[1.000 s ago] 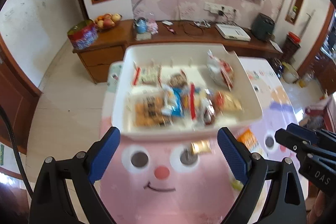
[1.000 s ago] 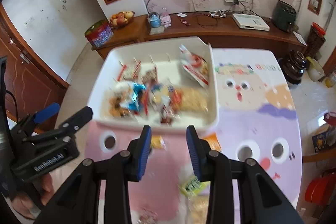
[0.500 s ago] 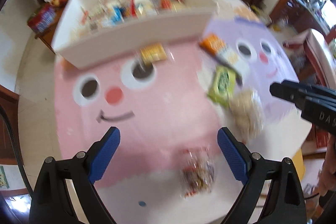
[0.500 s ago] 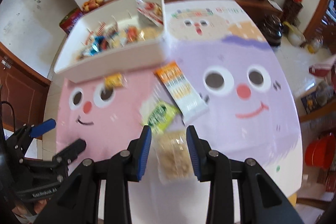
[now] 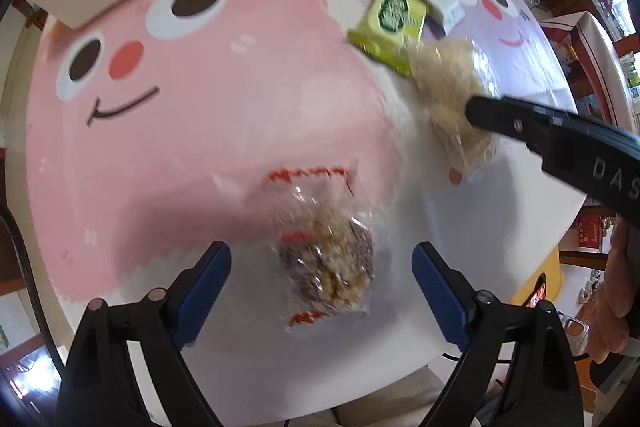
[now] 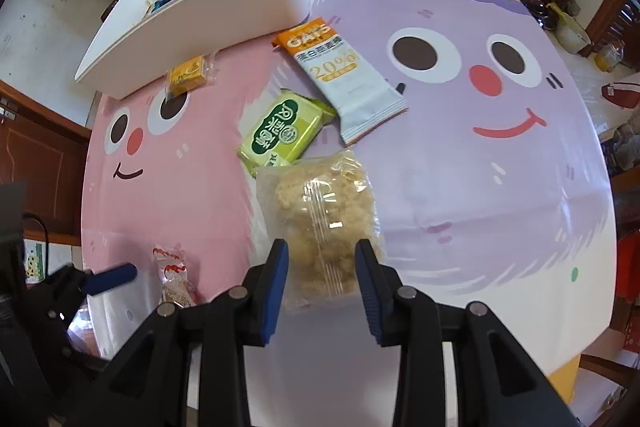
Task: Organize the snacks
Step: 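Grasp the clear nut-cluster bag with the left tool while the right tool grasps the puffed rice bag, then lift both bags and carry them toward the white bin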
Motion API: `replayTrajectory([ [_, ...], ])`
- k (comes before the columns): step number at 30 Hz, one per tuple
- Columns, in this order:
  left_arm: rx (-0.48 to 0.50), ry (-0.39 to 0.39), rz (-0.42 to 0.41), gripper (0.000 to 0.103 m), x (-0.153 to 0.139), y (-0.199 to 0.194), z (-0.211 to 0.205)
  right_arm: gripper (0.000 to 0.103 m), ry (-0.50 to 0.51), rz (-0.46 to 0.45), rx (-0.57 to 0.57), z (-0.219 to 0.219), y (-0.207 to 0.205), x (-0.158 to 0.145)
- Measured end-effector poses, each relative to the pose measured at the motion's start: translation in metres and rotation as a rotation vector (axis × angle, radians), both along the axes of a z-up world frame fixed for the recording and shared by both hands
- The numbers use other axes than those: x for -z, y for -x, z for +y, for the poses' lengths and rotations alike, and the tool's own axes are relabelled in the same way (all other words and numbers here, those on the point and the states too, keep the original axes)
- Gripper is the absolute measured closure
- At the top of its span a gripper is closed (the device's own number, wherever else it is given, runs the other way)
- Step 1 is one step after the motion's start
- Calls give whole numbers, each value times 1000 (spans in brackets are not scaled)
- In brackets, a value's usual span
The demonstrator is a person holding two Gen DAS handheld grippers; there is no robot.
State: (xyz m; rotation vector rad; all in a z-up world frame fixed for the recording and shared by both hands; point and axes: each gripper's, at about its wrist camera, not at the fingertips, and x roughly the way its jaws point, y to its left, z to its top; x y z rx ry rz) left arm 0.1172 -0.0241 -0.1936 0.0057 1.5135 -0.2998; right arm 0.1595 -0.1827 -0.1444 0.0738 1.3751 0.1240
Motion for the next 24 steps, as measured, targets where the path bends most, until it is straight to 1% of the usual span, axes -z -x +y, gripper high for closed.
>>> replayTrajectory([
  [1, 7, 2, 13, 18, 4, 1, -1, 68, 3, -1, -5, 1, -1, 1],
  [2, 8, 1, 27, 25, 8, 2, -2, 68, 7, -1, -15, 3, -2, 3],
  [4, 1, 10, 19, 30, 9, 3, 1, 65, 12, -2, -31, 5, -4, 4],
  [6, -8, 6, 12, 40, 9, 2, 3, 59, 21, -5, -46, 7, -7, 6],
  [7, -16, 6, 10, 41, 9, 2, 5, 58, 25, -5, -52, 8, -8, 7],
  [9, -29, 11, 11, 46, 9, 2, 7, 50, 36, -4, -67, 12, -10, 10],
  [12, -39, 25, 18, 49, 9, 2, 13, 44, 79, -3, -92, 16, -12, 16],
  [13, -39, 29, 20, 49, 9, 2, 13, 44, 88, -1, -96, 17, -13, 18],
  [15, -35, 35, 21, 53, 7, 2, 15, 44, 98, 5, -93, 16, -14, 22],
  [19, -14, 35, 19, 54, 5, 1, 14, 44, 117, 8, -84, 15, -16, 27],
  [22, -6, 44, 19, 55, 6, -2, 7, 46, 144, -2, -83, 18, -17, 30],
  [24, -4, 53, 18, 55, 6, -6, 5, 57, 144, -14, -79, 19, -17, 29],
])
